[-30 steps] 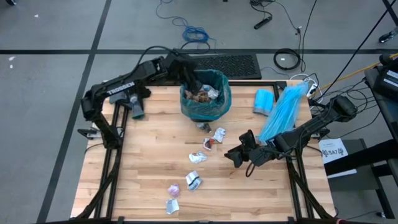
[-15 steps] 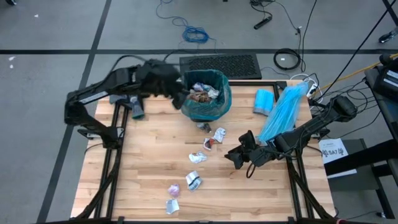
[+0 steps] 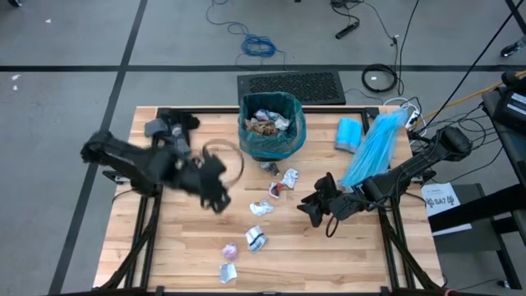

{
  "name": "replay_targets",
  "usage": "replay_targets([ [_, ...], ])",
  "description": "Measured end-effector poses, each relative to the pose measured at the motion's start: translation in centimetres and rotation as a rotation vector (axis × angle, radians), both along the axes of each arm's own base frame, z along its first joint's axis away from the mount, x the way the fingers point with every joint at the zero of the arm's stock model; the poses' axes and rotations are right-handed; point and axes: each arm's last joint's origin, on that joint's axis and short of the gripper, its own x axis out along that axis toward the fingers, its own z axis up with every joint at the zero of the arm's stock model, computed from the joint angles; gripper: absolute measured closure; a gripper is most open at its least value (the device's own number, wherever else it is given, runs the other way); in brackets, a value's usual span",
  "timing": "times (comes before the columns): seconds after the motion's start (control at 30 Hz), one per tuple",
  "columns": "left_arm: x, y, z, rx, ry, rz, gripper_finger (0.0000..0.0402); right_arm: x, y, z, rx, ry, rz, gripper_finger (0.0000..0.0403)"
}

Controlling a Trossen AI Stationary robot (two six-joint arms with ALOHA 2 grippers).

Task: Place trash/remove bag and relplace
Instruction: Put the pink plastic into the trash bin

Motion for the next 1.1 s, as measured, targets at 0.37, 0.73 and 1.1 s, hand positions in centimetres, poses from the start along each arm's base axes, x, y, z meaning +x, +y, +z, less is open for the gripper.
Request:
replay_targets([
  [0.37,2.3,-9.9,-9.3,-0.155,0.067,0.132,0.023,-0.1,0.3,-0.1,0.052,0.036,0.083,0.0248],
  [0.73,5.4,-13.0,-15.7,-0.214,0.212,0.105,0.023,-0.2,0.6,-0.2,0.083,0.06,0.143,0.0248],
  [1.1,6.2,-14.1,-19.7,-0.243,0.345,0.145,0.023,-0.2,0.6,-0.2,0.077,0.066,0.159,0.0248],
])
